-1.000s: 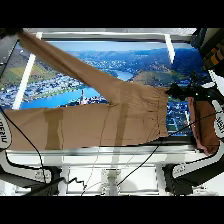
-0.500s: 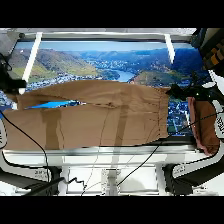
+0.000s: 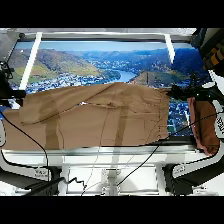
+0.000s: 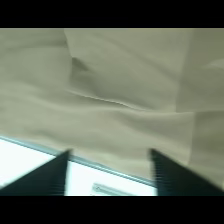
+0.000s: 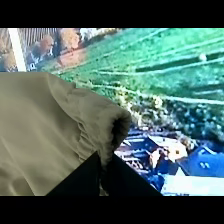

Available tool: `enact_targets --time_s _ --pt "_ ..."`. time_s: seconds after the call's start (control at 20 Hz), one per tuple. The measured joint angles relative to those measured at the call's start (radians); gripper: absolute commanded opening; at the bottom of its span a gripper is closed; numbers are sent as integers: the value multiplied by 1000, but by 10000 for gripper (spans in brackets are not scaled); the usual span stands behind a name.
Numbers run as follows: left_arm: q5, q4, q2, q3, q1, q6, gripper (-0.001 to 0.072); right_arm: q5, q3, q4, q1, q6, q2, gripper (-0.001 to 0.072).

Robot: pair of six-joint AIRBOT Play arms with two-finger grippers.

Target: Fold the clothes and pants, and hang the long-sleeved shirts on hangers.

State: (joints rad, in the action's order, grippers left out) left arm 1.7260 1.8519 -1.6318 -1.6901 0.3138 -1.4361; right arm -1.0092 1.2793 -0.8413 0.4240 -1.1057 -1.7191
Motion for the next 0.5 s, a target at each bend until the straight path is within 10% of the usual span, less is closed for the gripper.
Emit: enact_targets --time_s 0.5 --pt "-235 -128 409 235 226 -11 412 5 0 -6 0 0 0 28"
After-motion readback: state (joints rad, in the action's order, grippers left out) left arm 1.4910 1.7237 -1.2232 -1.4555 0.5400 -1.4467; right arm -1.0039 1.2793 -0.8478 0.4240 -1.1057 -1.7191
